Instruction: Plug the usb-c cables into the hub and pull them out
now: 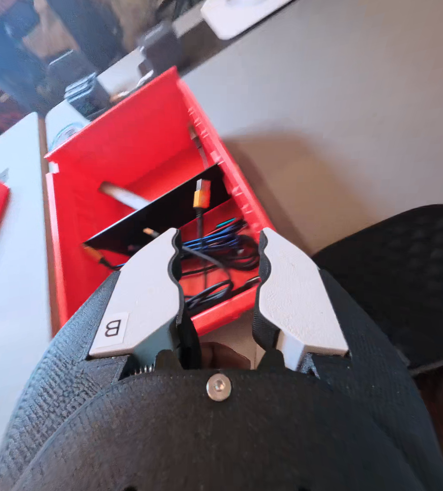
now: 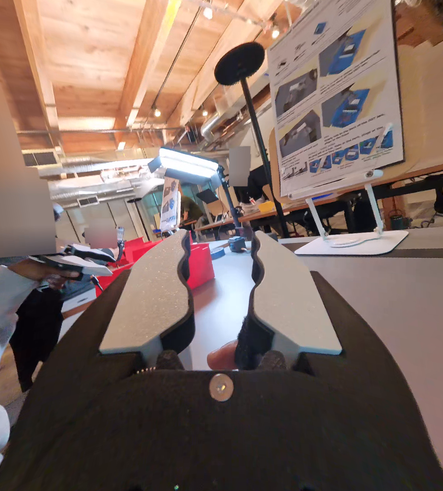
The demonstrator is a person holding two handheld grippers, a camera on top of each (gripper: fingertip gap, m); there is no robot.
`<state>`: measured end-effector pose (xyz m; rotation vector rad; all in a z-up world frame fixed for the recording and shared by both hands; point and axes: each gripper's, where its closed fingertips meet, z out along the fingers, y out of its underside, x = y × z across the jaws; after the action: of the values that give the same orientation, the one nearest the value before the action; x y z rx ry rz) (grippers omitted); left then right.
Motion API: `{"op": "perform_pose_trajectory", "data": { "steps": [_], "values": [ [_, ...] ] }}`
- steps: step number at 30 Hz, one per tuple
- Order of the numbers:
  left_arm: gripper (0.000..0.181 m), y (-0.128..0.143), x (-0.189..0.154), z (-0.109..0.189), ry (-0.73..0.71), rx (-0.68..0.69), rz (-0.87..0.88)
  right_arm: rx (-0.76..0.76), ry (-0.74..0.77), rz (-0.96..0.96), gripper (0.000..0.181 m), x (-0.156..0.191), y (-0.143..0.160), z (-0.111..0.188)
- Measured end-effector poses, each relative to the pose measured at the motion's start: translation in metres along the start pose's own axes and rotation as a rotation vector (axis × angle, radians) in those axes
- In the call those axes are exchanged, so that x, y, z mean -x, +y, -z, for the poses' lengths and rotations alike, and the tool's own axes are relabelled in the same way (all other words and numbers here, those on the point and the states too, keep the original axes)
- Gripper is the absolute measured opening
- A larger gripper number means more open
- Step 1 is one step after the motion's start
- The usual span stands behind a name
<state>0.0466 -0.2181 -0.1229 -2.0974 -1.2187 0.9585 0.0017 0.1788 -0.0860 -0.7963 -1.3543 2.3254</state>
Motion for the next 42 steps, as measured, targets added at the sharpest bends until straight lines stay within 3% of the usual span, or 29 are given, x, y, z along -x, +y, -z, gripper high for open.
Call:
{"op": "perform_pose_trajectory", "data": {
  "steps": [2, 5, 8, 13, 17, 20, 26, 37, 42],
  "values": [
    [0.05, 0.004, 0.021, -0.008, -0.056, 0.068, -0.032, -0.01, -0.008, -0.01, 0.042, 0.0, -0.002, 0.001],
    [0.046, 0.008, 0.022, -0.03, 0.055, 0.157, -0.007, 0.008, -0.004, 0.005, 0.042, 0.0, 0.002, 0.0],
    [0.045, 0.025, 0.026, -0.057, 0.062, 0.285, -0.051, 0.038, -0.011, 0.035, 0.041, 0.003, 0.007, -0.001],
    [0.034, 0.036, 0.023, -0.083, 0.082, 0.327, -0.026, 0.069, -0.019, 0.057, 0.04, 0.004, 0.013, -0.003],
    [0.006, 0.052, 0.023, -0.09, 0.063, 0.416, -0.088, 0.062, -0.015, 0.05, 0.038, 0.003, 0.012, -0.002],
    [0.005, 0.036, 0.032, -0.083, 0.02, 0.324, -0.079, 0.052, -0.014, 0.04, 0.037, 0.002, 0.01, -0.001],
    [0.005, -0.024, 0.07, -0.04, -0.09, -0.036, 0.049, 0.054, -0.018, 0.045, 0.036, 0.003, 0.011, -0.001],
    [0.004, -0.07, 0.102, 0.016, -0.249, -0.355, 0.075, 0.025, -0.008, 0.002, 0.033, -0.002, 0.005, 0.001],
    [0.004, -0.106, 0.108, 0.056, -0.31, -0.611, 0.081, 0.035, -0.008, -0.001, 0.032, -0.002, 0.008, 0.001]
  ]
}}
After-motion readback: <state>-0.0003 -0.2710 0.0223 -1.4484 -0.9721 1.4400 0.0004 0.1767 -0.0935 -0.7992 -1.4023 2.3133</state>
